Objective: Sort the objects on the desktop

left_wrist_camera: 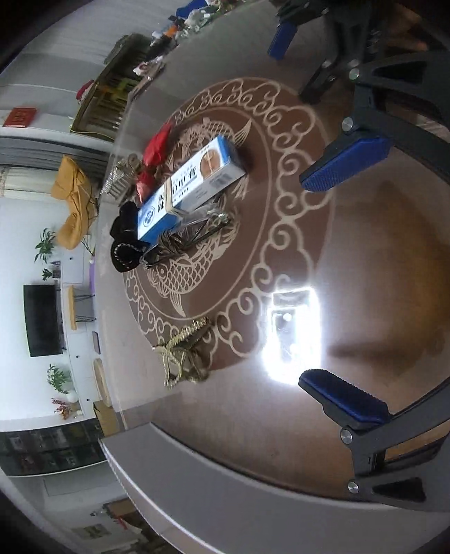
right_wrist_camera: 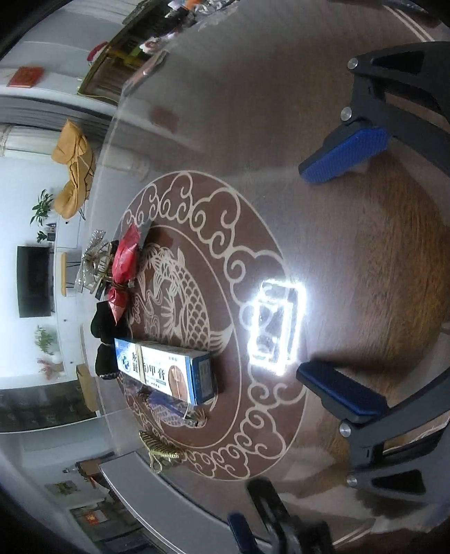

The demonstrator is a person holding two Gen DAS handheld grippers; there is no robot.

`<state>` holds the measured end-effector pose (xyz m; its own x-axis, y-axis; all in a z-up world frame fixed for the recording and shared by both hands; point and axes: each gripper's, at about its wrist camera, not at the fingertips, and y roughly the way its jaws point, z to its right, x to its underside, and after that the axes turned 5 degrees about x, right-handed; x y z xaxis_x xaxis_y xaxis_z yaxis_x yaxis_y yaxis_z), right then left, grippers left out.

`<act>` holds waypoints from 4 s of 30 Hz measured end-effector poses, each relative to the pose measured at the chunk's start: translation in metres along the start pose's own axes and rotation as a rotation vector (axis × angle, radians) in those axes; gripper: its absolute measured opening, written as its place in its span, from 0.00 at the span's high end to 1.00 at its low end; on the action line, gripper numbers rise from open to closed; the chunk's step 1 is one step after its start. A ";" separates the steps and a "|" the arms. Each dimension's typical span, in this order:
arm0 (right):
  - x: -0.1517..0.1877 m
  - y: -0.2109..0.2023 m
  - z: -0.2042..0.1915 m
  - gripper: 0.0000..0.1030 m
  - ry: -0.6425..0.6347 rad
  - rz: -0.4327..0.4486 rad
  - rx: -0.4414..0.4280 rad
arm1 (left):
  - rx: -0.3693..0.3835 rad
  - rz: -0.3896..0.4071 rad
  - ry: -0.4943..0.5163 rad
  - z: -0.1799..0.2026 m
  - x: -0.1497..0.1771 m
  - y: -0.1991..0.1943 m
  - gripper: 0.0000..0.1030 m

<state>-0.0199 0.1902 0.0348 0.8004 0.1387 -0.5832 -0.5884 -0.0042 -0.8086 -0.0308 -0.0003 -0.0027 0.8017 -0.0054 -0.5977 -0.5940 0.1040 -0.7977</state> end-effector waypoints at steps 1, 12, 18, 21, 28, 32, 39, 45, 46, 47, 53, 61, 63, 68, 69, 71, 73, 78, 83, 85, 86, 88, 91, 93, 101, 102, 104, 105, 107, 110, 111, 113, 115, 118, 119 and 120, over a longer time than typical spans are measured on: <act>0.001 -0.001 -0.001 0.00 0.002 0.000 -0.002 | 0.004 -0.008 -0.007 0.000 -0.001 0.006 0.00; 0.002 -0.002 -0.001 0.00 0.001 0.000 0.000 | -0.021 -0.039 -0.009 0.001 0.001 0.021 0.00; 0.002 -0.002 -0.001 0.00 0.001 0.000 0.000 | -0.022 -0.039 -0.008 0.002 0.001 0.022 0.00; 0.002 -0.002 -0.001 0.00 0.001 0.000 0.000 | -0.022 -0.039 -0.008 0.002 0.001 0.022 0.00; 0.002 -0.002 -0.001 0.00 0.000 0.000 0.000 | -0.022 -0.039 -0.008 0.002 0.002 0.022 0.00; 0.002 -0.002 -0.001 0.00 0.000 0.000 0.000 | -0.022 -0.039 -0.008 0.001 0.001 0.022 0.00; 0.002 -0.002 -0.001 0.00 0.000 0.000 0.000 | -0.020 -0.039 -0.008 0.001 0.002 0.022 0.00; 0.001 -0.001 -0.001 0.00 0.000 0.000 0.000 | -0.020 -0.039 -0.008 0.001 0.002 0.022 0.00; 0.001 -0.002 -0.001 0.00 0.000 0.000 0.000 | -0.020 -0.039 -0.008 0.001 0.001 0.022 0.00; 0.001 -0.002 -0.001 0.00 0.000 0.000 0.000 | -0.020 -0.039 -0.008 0.001 0.001 0.022 0.00; 0.001 -0.001 -0.001 0.00 0.000 0.000 0.000 | -0.020 -0.039 -0.008 0.001 0.001 0.022 0.00; 0.001 -0.002 -0.001 0.00 0.000 0.000 0.000 | -0.020 -0.039 -0.008 0.001 0.001 0.022 0.00; 0.001 -0.001 -0.001 0.00 0.000 0.000 0.000 | -0.020 -0.039 -0.008 0.001 0.002 0.023 0.00; 0.001 -0.001 -0.001 0.00 0.000 0.000 0.000 | -0.020 -0.039 -0.008 0.001 0.002 0.022 0.00; 0.001 -0.001 -0.001 0.00 0.000 0.000 0.000 | -0.020 -0.039 -0.009 0.001 0.002 0.022 0.00; 0.001 -0.001 -0.001 0.00 0.000 0.000 0.000 | -0.018 -0.039 -0.008 0.001 0.002 0.022 0.00; 0.001 -0.001 -0.001 0.00 0.000 0.000 0.000 | -0.016 -0.039 -0.007 0.001 0.003 0.021 0.00; 0.001 -0.001 -0.001 0.00 0.000 0.000 0.000 | -0.016 -0.050 -0.005 0.001 0.002 0.021 0.00; 0.001 -0.001 -0.001 0.00 0.000 0.000 0.000 | 0.007 -0.055 0.035 -0.002 0.006 0.016 0.00; 0.001 -0.001 -0.001 0.00 -0.001 0.000 0.000 | 0.046 -0.077 0.084 -0.005 0.001 0.019 0.00; 0.001 -0.001 -0.001 0.00 -0.001 0.000 0.000 | 0.056 -0.089 0.099 -0.005 -0.002 0.020 0.00; 0.001 -0.001 -0.001 0.00 -0.001 0.000 0.000 | 0.071 -0.120 0.121 -0.009 -0.009 0.025 0.00; 0.001 -0.001 -0.001 0.00 -0.001 0.000 0.000 | 0.086 -0.135 0.143 -0.012 -0.016 0.029 0.00; 0.001 -0.001 -0.001 0.00 -0.001 0.000 0.000 | 0.096 -0.125 0.154 -0.014 -0.017 0.029 0.00; 0.001 -0.001 -0.001 0.00 -0.001 0.000 0.000 | 0.098 -0.065 0.154 -0.017 -0.010 0.024 0.00; 0.001 -0.001 -0.001 0.00 -0.001 0.000 0.000 | 0.098 -0.064 0.153 -0.017 -0.010 0.024 0.00; 0.001 -0.001 -0.001 0.00 -0.001 0.000 -0.001 | 0.098 -0.063 0.153 -0.017 -0.010 0.024 0.00; 0.001 -0.001 -0.001 0.00 -0.001 0.000 0.000 | 0.097 -0.062 0.152 -0.017 -0.010 0.023 0.00; 0.001 -0.001 -0.001 0.00 -0.001 0.000 0.000 | 0.096 -0.062 0.153 -0.017 -0.010 0.024 0.00; 0.001 -0.001 -0.001 0.00 -0.001 0.000 0.000 | 0.094 -0.060 0.148 -0.018 -0.009 0.023 0.00; 0.001 -0.001 -0.001 0.00 -0.001 0.000 0.000 | 0.092 -0.059 0.145 -0.019 -0.010 0.023 0.00; 0.001 -0.001 -0.001 0.00 -0.001 0.000 -0.001 | 0.091 -0.059 0.144 -0.018 -0.009 0.023 0.00; 0.001 -0.001 -0.001 0.00 -0.001 0.000 0.000 | 0.091 -0.058 0.144 -0.018 -0.009 0.023 0.00; 0.001 -0.001 -0.001 0.00 -0.001 0.000 0.000 | 0.091 -0.058 0.144 -0.018 -0.009 0.023 0.00; 0.001 -0.001 -0.001 0.00 -0.001 0.000 -0.001 | 0.092 -0.058 0.143 -0.018 -0.009 0.023 0.00; 0.001 -0.002 -0.001 0.00 -0.001 0.000 0.000 | 0.091 -0.058 0.144 -0.018 -0.009 0.023 0.00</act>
<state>-0.0181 0.1890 0.0354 0.8003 0.1395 -0.5832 -0.5884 -0.0047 -0.8086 -0.0533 -0.0158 -0.0171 0.8130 -0.1553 -0.5611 -0.5330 0.1893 -0.8247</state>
